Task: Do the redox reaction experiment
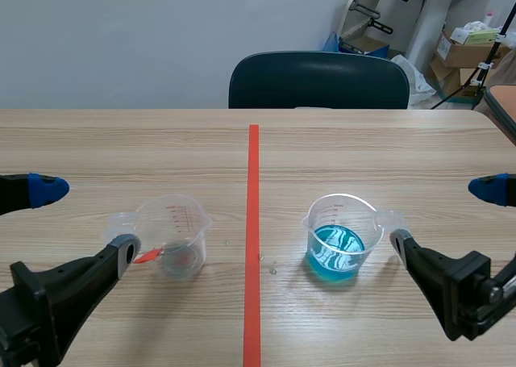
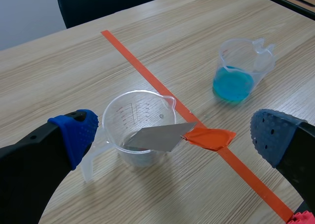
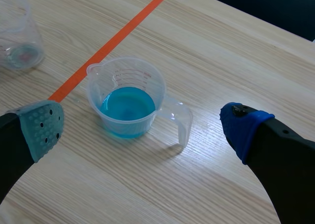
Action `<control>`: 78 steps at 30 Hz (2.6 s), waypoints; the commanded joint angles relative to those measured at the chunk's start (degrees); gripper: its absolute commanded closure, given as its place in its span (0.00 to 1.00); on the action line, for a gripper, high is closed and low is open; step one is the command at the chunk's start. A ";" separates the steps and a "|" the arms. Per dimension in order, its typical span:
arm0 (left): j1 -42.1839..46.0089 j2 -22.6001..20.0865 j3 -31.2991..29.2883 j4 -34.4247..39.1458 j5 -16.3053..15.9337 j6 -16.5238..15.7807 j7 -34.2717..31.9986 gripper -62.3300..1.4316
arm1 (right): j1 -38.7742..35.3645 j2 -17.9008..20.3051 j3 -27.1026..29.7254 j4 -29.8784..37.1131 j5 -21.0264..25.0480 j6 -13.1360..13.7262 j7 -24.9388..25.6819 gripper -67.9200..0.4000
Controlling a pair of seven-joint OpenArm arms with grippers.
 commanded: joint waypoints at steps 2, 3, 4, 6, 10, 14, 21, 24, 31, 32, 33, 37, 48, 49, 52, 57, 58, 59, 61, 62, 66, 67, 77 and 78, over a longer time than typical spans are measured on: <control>0.00 0.00 0.17 1.05 -0.37 0.15 -0.98 0.00 | 1.70 0.20 0.35 1.03 -0.02 0.26 0.68 0.00; 0.00 0.00 0.17 1.05 -0.37 0.15 -0.98 0.00 | 2.10 0.28 0.31 1.03 -0.09 0.26 0.63 0.00; 0.00 0.00 0.17 1.05 -0.37 0.15 -0.98 0.00 | 2.56 0.37 0.15 1.03 -0.22 0.24 0.68 0.00; 0.00 0.00 0.17 1.05 -0.37 0.15 -0.98 0.00 | 3.69 0.70 -0.46 1.03 -0.72 0.24 0.63 0.00; 0.00 0.00 0.17 1.05 -0.37 0.15 -0.98 0.00 | 5.97 2.86 -2.51 1.03 -2.73 0.46 0.63 0.00; 0.00 0.00 0.17 1.05 -0.37 0.15 -1.03 0.00 | 8.76 4.94 -4.85 1.03 -4.11 2.75 0.63 0.00; 0.00 0.00 0.17 1.05 -0.37 0.15 -1.11 0.00 | 14.27 6.86 -9.81 1.03 -4.48 5.05 0.66 0.00; 0.00 0.00 0.17 1.05 -0.37 0.15 -1.14 0.00 | 16.83 7.26 -12.50 1.01 -4.90 6.36 0.61 0.00; 0.22 -0.04 0.15 1.05 -0.17 0.35 -1.14 0.00 | 23.91 7.91 -20.65 0.57 -8.48 7.80 0.61 0.00; 0.46 -0.04 0.15 1.05 -0.17 0.35 -1.18 0.00 | 24.98 7.91 -21.97 0.26 -9.03 7.85 0.61 0.00; 0.98 -0.09 0.13 1.05 -0.20 0.35 -1.40 0.00 | 26.10 7.91 -23.32 -0.13 -9.31 7.85 0.61 0.00; 3.89 -0.20 -0.70 1.05 -0.15 0.33 -4.81 0.00 | 30.36 7.89 -28.61 -2.21 -9.62 7.85 0.63 0.00; 17.70 -0.17 -8.83 1.05 8.02 0.33 -19.47 0.00 | 42.18 7.85 -42.58 -8.44 -10.58 9.14 4.50 0.00; 19.39 -0.17 -9.64 1.05 8.39 0.31 -21.20 0.00 | 43.25 7.85 -43.93 -9.07 -10.71 9.16 5.03 0.00; 24.98 -0.17 -12.04 1.05 10.75 0.31 -27.19 0.00 | 46.77 7.39 -48.48 -11.45 -12.17 9.31 6.82 0.00; 32.46 -0.15 -15.28 1.05 14.78 0.31 -37.18 0.00 | 52.19 5.03 -55.45 -15.72 -16.59 9.29 9.88 0.00; 32.46 -0.15 -15.69 1.05 15.65 0.31 -38.97 0.00 | 53.09 4.42 -56.61 -16.50 -17.25 9.25 10.36 0.00; 32.46 -0.15 -16.04 1.05 16.31 0.31 -40.48 0.00 | 53.94 3.80 -57.68 -17.27 -17.81 9.25 10.86 0.00; 32.46 0.07 -16.31 0.39 17.84 -0.52 -41.81 0.00 | 55.47 2.56 -59.60 -18.69 -19.28 9.09 12.13 0.00; 32.46 -0.04 -16.31 -0.39 17.94 -0.85 -41.90 0.00 | 56.13 1.90 -60.46 -19.39 -19.93 9.07 12.83 0.00; 32.46 -0.02 -16.33 -3.17 18.75 -1.88 -44.98 0.00 | 58.36 -0.83 -63.39 -21.86 -23.02 8.98 13.99 0.00; 32.46 -0.02 -16.33 -3.82 19.39 -2.36 -45.92 0.00 | 58.71 -1.46 -64.02 -22.32 -23.98 8.68 13.99 0.00; 32.46 0.00 -15.17 -8.24 20.92 -3.30 -49.37 0.00 | 60.11 -4.17 -66.75 -24.61 -29.79 4.09 16.57 0.12; 32.46 0.00 -14.82 -8.92 20.92 -3.32 -49.07 0.00 | 60.08 -4.17 -66.75 -24.61 -29.79 4.09 16.57 0.21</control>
